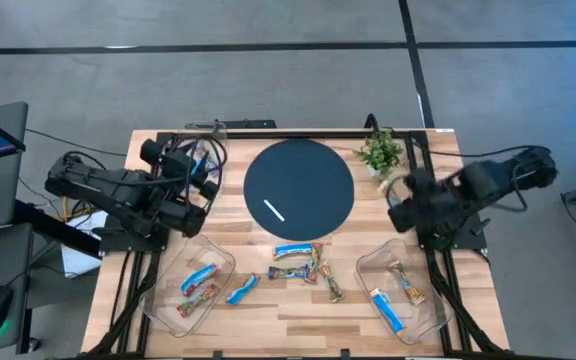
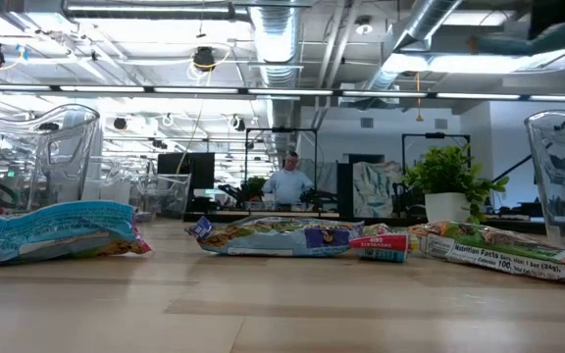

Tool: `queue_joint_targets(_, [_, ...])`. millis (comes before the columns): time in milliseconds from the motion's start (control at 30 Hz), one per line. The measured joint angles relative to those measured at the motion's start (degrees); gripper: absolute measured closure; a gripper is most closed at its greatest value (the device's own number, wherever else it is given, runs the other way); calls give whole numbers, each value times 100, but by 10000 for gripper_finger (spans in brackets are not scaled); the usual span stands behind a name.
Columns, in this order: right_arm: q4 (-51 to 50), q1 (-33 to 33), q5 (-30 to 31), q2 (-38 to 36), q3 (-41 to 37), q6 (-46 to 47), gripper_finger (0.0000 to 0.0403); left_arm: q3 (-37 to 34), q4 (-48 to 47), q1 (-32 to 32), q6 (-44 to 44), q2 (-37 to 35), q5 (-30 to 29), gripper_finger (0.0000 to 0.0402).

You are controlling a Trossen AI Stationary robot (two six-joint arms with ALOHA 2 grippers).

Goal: Pick and place Granola Bars by type
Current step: Put the yellow granola bar into the bottom right transparent bin

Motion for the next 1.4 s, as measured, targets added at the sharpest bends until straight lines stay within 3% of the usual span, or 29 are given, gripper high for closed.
queue_joint_targets(233, [557, 1469, -16, 430, -296, 1826, 386, 0, 0, 524, -22, 2, -81, 228])
queue_joint_targets(467, [1073, 2530, -413, 1151, -322, 3006, 386, 1, 1, 923, -26, 2, -92, 228])
queue_joint_targets(633, [1554, 2895, -601, 1571, -322, 3400, 381, 1, 2, 1157, -26, 4, -94, 228])
queue_joint_targets(900, [1571, 2914, -1443, 2113, -322, 3477, 374, 0, 134, 1283, 29, 4, -77, 228])
queue_joint_targets(1033, [1574, 2905, -1463, 2209, -322, 3443, 341, 2, 144, 1281, 46, 7, 141, 228])
queue_joint_targets(1267, [1522, 2905, -1385, 2193, -320, 3371, 237, 2, 278, 1279, 351, 7, 633, 228])
queue_joint_targets(1400, [1649, 2902, -669, 2114, -298, 3005, 185, 1, 737, 1279, 1005, 7, 1133, 228])
